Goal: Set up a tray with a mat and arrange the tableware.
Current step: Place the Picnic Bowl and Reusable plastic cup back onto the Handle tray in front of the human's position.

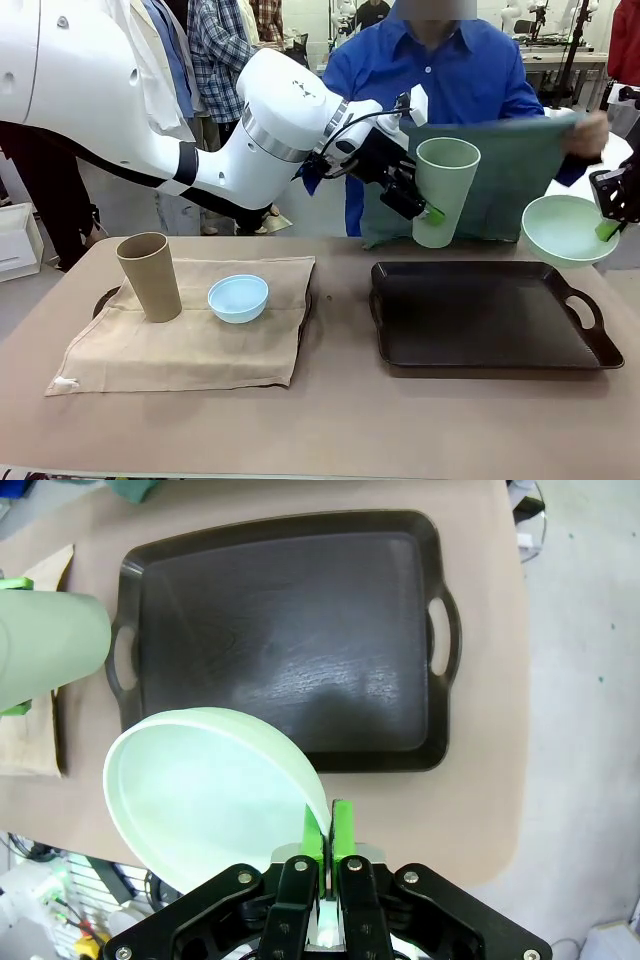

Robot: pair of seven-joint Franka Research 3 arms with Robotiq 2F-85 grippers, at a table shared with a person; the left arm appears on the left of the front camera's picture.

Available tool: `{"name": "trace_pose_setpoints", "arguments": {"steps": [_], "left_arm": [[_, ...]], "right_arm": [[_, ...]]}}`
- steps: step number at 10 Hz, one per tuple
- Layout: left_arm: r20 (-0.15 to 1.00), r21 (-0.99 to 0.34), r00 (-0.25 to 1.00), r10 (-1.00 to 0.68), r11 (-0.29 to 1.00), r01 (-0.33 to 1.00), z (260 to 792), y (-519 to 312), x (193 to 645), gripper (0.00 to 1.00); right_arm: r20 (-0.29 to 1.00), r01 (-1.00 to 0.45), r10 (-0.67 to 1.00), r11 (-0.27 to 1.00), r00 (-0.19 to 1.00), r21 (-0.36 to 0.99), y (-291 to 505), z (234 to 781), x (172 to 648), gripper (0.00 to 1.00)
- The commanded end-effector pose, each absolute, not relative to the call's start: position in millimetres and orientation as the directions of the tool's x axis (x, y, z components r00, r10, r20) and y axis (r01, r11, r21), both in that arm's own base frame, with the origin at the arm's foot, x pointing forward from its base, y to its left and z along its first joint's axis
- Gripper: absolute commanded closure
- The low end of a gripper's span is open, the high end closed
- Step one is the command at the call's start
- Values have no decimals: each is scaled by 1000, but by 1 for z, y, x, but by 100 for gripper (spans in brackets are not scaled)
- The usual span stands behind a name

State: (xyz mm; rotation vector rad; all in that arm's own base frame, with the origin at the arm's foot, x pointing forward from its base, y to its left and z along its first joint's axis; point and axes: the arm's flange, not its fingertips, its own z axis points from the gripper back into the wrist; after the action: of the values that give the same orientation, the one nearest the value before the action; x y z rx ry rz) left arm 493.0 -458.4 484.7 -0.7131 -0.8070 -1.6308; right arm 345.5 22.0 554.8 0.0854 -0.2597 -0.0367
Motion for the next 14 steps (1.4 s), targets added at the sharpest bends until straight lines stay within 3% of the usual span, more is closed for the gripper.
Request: {"name": "trace_pose_setpoints", "arguments": {"steps": [1,14], "left_arm": [[811,132,-191,-554,-144,981,489,-456,492,100],[811,132,-191,-554,-144,981,489,-456,492,100]], "right_arm": [[257,18,-40,996,965,88,22,553,348,100],[257,18,-40,996,965,88,22,553,348,100]]}}
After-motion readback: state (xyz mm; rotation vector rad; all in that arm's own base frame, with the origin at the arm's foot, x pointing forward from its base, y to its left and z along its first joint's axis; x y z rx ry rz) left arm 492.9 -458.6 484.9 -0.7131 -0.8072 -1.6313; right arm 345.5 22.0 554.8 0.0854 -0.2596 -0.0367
